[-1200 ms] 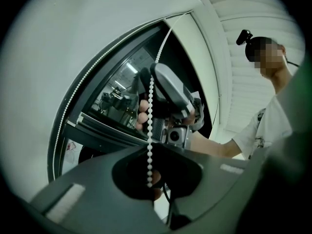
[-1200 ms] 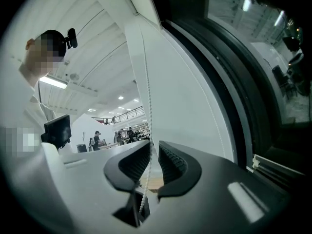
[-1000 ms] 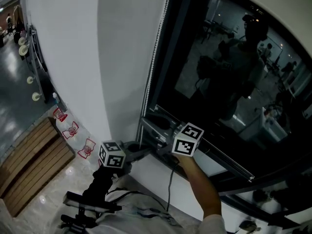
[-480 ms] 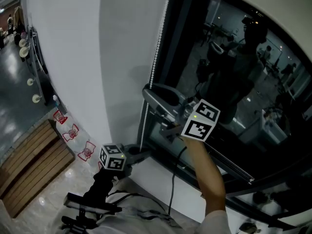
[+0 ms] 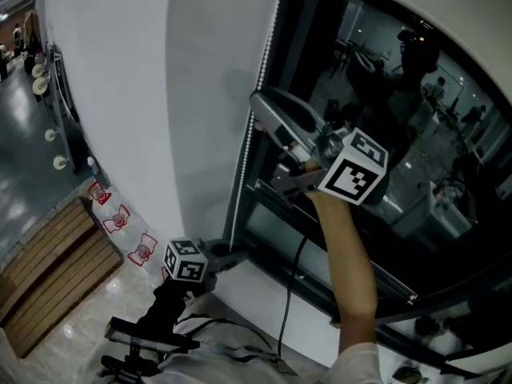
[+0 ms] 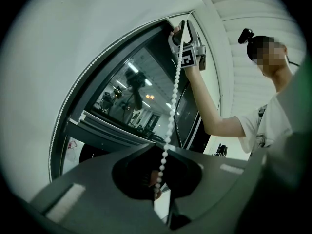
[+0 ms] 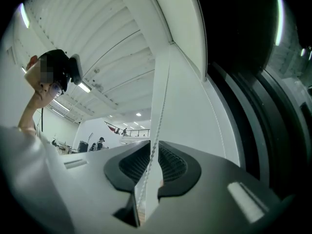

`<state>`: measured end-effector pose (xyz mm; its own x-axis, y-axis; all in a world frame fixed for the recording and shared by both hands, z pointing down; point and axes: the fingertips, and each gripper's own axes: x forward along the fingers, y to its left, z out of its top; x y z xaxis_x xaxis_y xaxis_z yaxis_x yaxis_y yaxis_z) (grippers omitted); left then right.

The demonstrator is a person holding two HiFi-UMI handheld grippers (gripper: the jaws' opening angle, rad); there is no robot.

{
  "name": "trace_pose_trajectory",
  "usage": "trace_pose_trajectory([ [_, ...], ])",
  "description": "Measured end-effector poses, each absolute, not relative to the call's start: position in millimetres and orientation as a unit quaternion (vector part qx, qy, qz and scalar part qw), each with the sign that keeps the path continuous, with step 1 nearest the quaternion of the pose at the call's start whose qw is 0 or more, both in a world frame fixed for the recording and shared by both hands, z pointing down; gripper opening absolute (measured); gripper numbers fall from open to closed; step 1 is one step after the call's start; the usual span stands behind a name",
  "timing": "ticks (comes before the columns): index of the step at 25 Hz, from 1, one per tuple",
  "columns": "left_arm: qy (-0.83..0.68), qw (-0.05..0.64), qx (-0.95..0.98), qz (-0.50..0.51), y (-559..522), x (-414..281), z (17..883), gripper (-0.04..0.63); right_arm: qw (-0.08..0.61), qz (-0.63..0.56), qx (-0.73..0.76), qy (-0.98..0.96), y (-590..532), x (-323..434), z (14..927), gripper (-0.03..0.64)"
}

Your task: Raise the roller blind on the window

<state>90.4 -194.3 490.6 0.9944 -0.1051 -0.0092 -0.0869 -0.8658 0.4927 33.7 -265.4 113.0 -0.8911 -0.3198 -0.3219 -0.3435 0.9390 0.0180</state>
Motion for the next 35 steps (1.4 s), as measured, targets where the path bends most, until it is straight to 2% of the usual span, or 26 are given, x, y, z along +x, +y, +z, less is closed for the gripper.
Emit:
trace_pose_trajectory([
  [16, -0.051, 0.257, 0.965, -0.014, -193, 90, 494, -0.002, 0.176, 0.055, -0.156, 0.970, -275, 31, 53, 0.049],
  [19, -0.052, 0.258, 0.965, -0.015, -194, 89, 495, -0.002, 0.175, 0.053, -0.161, 0.970, -275, 30, 51, 0.017],
  [29, -0.053, 0.262, 0.964, -0.013, -193, 89, 497, -0.002, 0.185, 0.035, -0.157, 0.970, -267, 38, 55, 0.008],
  [35, -0.047, 0.260, 0.964, -0.012, -191, 92, 496, -0.002, 0.157, 0.042, -0.164, 0.973, -260, 35, 66, 0.008],
])
